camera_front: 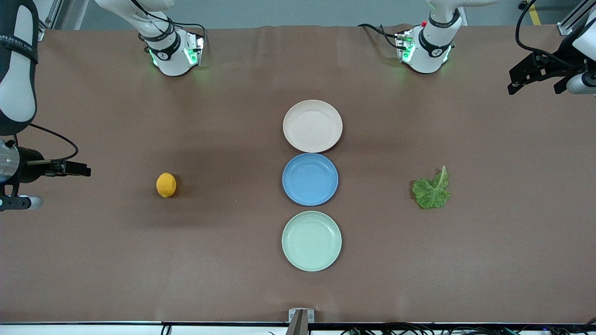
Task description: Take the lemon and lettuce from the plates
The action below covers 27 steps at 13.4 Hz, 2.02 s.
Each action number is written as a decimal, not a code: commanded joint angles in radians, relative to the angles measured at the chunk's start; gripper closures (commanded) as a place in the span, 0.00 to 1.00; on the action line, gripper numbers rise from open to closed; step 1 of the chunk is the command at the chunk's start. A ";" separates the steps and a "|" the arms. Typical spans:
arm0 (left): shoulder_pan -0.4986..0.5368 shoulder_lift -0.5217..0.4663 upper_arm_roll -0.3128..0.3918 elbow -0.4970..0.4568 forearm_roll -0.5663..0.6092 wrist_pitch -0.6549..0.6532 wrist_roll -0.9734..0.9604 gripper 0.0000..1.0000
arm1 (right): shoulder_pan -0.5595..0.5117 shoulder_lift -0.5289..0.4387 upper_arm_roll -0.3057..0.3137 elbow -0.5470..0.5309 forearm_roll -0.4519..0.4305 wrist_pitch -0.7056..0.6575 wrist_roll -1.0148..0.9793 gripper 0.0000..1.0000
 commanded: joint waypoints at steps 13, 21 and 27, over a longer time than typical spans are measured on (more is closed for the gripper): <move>0.009 -0.021 -0.006 -0.096 0.000 0.141 -0.013 0.00 | 0.024 -0.347 -0.034 -0.292 -0.011 0.031 0.039 0.00; 0.010 -0.032 -0.003 -0.087 0.000 0.129 -0.014 0.00 | 0.032 -0.430 -0.029 -0.292 -0.014 -0.008 0.053 0.00; 0.009 -0.029 -0.002 -0.076 0.000 0.107 -0.013 0.00 | 0.030 -0.471 0.020 -0.320 -0.061 0.001 0.053 0.00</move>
